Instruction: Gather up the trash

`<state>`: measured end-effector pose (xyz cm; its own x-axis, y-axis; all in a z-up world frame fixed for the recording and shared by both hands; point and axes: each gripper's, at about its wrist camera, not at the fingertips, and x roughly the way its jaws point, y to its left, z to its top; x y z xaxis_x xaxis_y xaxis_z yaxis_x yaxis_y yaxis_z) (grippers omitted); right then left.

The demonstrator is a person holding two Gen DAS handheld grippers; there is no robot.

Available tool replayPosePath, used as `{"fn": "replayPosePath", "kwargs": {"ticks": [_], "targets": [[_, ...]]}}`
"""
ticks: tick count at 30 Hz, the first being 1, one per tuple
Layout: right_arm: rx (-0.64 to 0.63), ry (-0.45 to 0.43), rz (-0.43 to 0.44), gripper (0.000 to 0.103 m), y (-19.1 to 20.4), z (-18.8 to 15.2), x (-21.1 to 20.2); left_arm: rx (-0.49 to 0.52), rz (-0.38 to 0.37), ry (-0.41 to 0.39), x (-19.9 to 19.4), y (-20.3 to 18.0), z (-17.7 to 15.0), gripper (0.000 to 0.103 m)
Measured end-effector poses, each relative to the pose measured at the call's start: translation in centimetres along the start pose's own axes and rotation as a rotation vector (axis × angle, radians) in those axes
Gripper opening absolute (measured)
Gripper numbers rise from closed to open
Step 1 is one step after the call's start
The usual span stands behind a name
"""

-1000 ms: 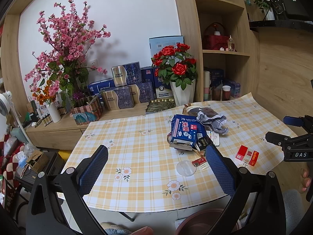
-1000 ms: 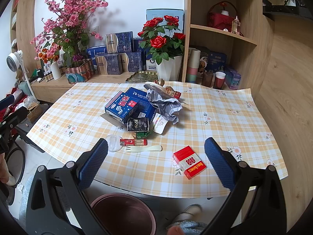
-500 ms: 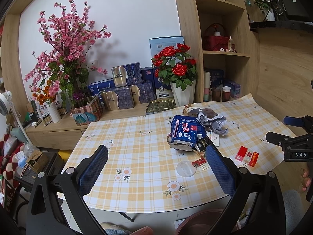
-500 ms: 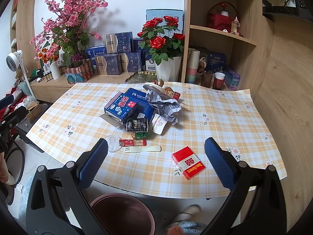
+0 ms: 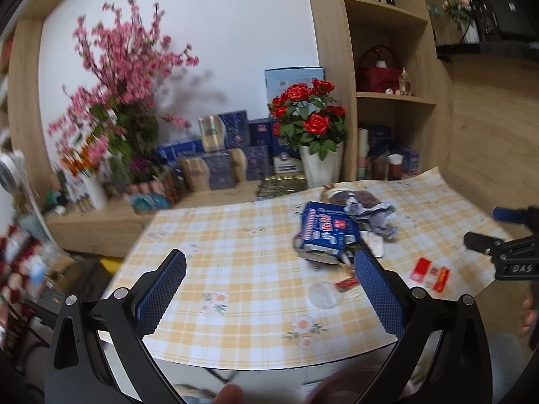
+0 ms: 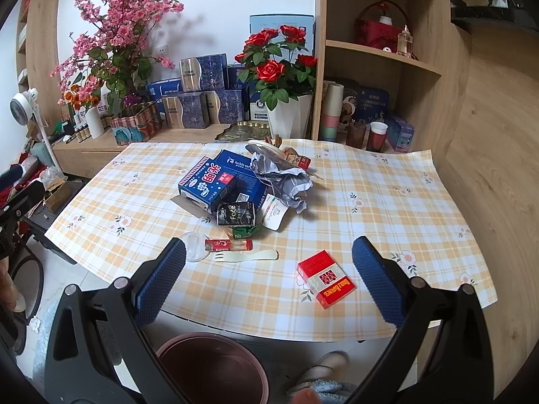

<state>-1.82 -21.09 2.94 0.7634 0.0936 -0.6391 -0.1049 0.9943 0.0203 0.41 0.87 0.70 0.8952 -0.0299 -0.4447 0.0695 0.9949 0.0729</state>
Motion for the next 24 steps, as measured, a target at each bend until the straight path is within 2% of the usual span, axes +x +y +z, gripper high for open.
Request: {"fn": "replayPosePath", "kwargs": {"ticks": [2, 5, 7, 13, 18, 24], "targets": [[0.022, 0.004, 0.009, 0.097, -0.7, -0.6, 0.7, -0.014, -0.03, 0.039, 1.0, 0.5, -0.5, 0.098], [0.011, 0.032, 0.012, 0.097, -2.0, -1.9, 2.1, 0.031, 0.021, 0.053, 2.1, 0.5, -1.6, 0.098], [-0.008, 0.058, -0.009, 0.097, -2.8, -3.2, 3.2, 0.044, 0.008, 0.063, 3.1, 0.7, -2.5, 0.098], [-0.041, 0.192, -0.042, 0.097, -6.8, -6.7, 9.1, 0.056, -0.019, 0.103, 6.5, 0.6, -5.2, 0.098], [-0.157, 0.251, -0.095, 0.097, -7.2, -7.6, 14.2, 0.072, -0.051, 0.158, 9.4, -0.2, -6.5, 0.098], [-0.198, 0.311, -0.09, 0.097, -8.0, -7.5, 19.1, 0.028, -0.078, 0.204, 12.2, -0.4, -6.7, 0.098]]}}
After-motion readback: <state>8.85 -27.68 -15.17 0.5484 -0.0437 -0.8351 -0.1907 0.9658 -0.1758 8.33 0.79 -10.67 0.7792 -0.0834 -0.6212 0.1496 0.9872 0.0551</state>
